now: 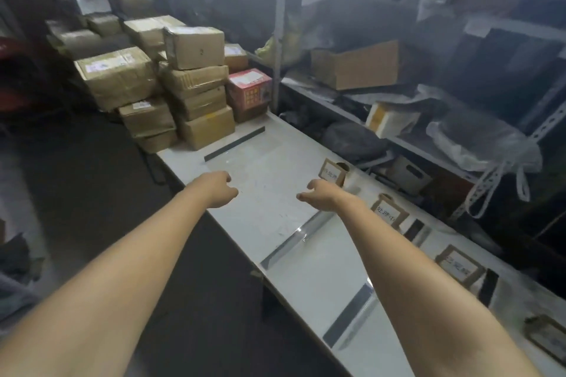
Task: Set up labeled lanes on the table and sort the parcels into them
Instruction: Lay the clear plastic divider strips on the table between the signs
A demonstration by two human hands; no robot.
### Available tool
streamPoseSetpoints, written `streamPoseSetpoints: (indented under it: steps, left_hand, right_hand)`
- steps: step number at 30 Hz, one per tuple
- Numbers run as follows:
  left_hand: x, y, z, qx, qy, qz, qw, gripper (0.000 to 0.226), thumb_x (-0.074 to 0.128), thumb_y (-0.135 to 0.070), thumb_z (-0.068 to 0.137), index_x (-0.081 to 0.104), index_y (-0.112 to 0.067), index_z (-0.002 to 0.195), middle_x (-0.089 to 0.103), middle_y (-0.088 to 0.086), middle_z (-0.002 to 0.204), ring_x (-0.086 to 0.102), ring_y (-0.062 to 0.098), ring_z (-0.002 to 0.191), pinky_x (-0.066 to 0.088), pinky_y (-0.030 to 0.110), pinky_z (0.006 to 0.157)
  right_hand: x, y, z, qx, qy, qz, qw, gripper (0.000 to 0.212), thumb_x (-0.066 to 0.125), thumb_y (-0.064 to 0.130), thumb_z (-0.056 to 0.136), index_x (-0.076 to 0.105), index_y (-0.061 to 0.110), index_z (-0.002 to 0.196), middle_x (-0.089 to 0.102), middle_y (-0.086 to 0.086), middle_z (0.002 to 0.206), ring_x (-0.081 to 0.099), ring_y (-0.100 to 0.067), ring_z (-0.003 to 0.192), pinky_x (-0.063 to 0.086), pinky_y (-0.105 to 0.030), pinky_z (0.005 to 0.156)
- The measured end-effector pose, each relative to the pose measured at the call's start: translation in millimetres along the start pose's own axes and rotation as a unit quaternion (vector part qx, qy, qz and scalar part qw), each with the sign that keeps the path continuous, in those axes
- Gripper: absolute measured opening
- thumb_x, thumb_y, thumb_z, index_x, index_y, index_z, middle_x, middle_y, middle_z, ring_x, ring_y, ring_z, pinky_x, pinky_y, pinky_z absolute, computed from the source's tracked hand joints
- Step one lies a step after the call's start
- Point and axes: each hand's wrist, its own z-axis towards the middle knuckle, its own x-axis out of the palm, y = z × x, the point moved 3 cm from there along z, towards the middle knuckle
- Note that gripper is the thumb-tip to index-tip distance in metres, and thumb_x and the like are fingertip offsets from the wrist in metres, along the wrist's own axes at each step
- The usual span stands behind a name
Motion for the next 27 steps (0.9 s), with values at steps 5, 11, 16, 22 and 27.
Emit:
streamPoseSetpoints:
  steps: [5,11,16,22,27]
  left_hand:
    - [-13.1,58.7,50.8,-0.027,0.010,-0.004,1.000,0.056,0.047,-0.043,0.098,0.040,-0.025,0.150,0.046,0.004,0.150,0.049,0.028,0.131,0.047,0.039,0.100]
    - [-13.8,86.6,137.3,-0.031,0.015,0.021,0.999,0.058,0.049,-0.043,0.095,0.040,-0.026,0.149,0.049,0.004,0.146,0.050,0.030,0.128,0.049,0.043,0.098]
    - [-16.8,85.3,223.6,-0.017,0.009,0.047,0.999,0.060,0.050,-0.044,0.095,0.038,-0.027,0.151,0.045,0.006,0.146,0.045,0.032,0.129,0.050,0.047,0.096]
    - [-14.5,76.2,308.9,0.025,-0.002,0.055,0.998,0.066,0.055,-0.042,0.095,0.032,-0.023,0.154,0.038,0.005,0.153,0.037,0.030,0.138,0.044,0.048,0.106]
    - [3.1,82.3,378.0,0.067,0.017,0.091,0.993,0.072,0.056,-0.046,0.093,0.029,-0.020,0.154,0.038,0.003,0.154,0.035,0.027,0.142,0.041,0.049,0.109]
  right_hand:
    - [23.7,63.0,66.8,-0.019,0.023,-0.015,0.999,0.061,0.052,0.047,0.099,0.043,0.011,0.147,0.047,-0.009,0.150,0.047,-0.028,0.134,0.039,-0.040,0.108]
    - [45.6,96.8,168.7,-0.020,0.046,0.008,0.999,0.061,0.051,0.048,0.099,0.042,0.012,0.147,0.047,-0.008,0.149,0.047,-0.028,0.133,0.039,-0.039,0.106]
    - [54.2,110.1,261.6,-0.005,0.032,0.074,0.997,0.057,0.051,0.047,0.098,0.045,0.012,0.143,0.055,-0.010,0.140,0.052,-0.030,0.125,0.044,-0.038,0.098]
    - [73.6,123.7,337.0,0.027,0.022,0.109,0.993,0.053,0.050,0.046,0.097,0.048,0.013,0.138,0.056,-0.012,0.137,0.049,-0.035,0.126,0.045,-0.041,0.098]
    - [89.9,136.2,390.3,0.068,0.011,0.133,0.989,0.054,0.049,0.047,0.096,0.047,0.015,0.140,0.054,-0.012,0.138,0.047,-0.035,0.127,0.046,-0.042,0.097]
